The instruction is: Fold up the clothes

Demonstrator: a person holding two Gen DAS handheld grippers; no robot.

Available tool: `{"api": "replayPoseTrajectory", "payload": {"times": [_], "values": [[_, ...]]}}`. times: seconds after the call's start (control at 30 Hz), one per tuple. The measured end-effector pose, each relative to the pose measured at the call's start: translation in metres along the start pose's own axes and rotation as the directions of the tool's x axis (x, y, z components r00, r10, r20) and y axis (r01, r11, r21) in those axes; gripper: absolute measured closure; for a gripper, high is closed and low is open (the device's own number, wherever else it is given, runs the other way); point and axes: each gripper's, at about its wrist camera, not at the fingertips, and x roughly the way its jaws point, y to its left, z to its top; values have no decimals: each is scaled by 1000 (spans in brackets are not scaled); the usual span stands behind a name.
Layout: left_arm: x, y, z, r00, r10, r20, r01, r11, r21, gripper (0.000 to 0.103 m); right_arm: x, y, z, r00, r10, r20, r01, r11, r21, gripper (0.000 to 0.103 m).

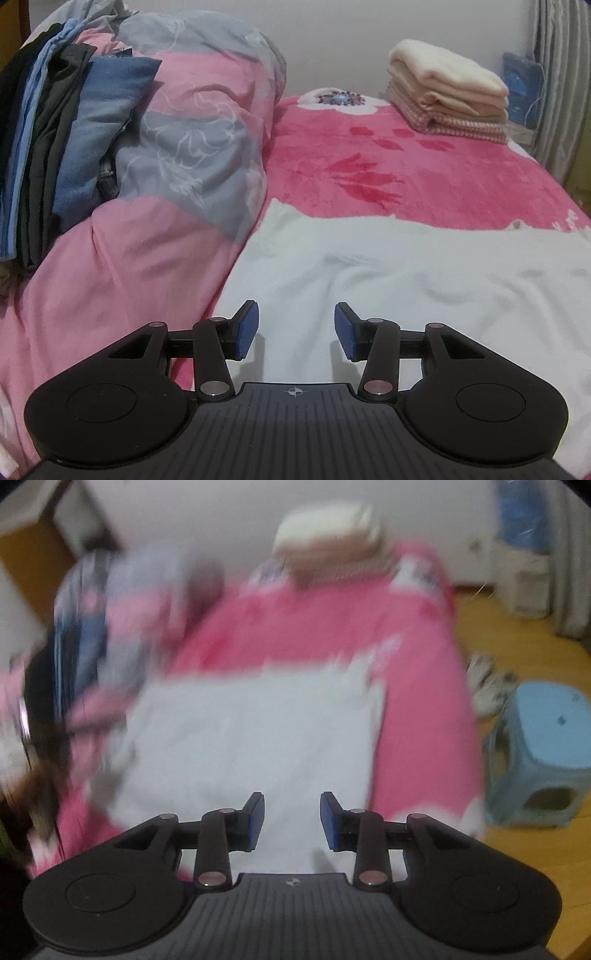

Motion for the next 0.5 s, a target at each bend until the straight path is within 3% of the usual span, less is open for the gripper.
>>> {"api": "replayPoseTrajectory", "payload": {"times": [0.1,0.17,0.33,0.5], "values": [[-6,1,-2,1000,-8,-20,8,1000,5,58,31,3,-24,989,-29,-145,24,999,-39,68],[-11,5,-4,999,-8,-32,8,1000,8,58,40,2,-44,972,-96,-212,73,991,-112,71],[-23,14,-10,998,-4,-61,6,1000,28,57,20,3,-56,957,-193,-217,160,974,-159,68],[-33,24,-13,993,-33,-112,38,998,46,57,13,22,-51,984,-97,-149,71,982,-173,69]]}}
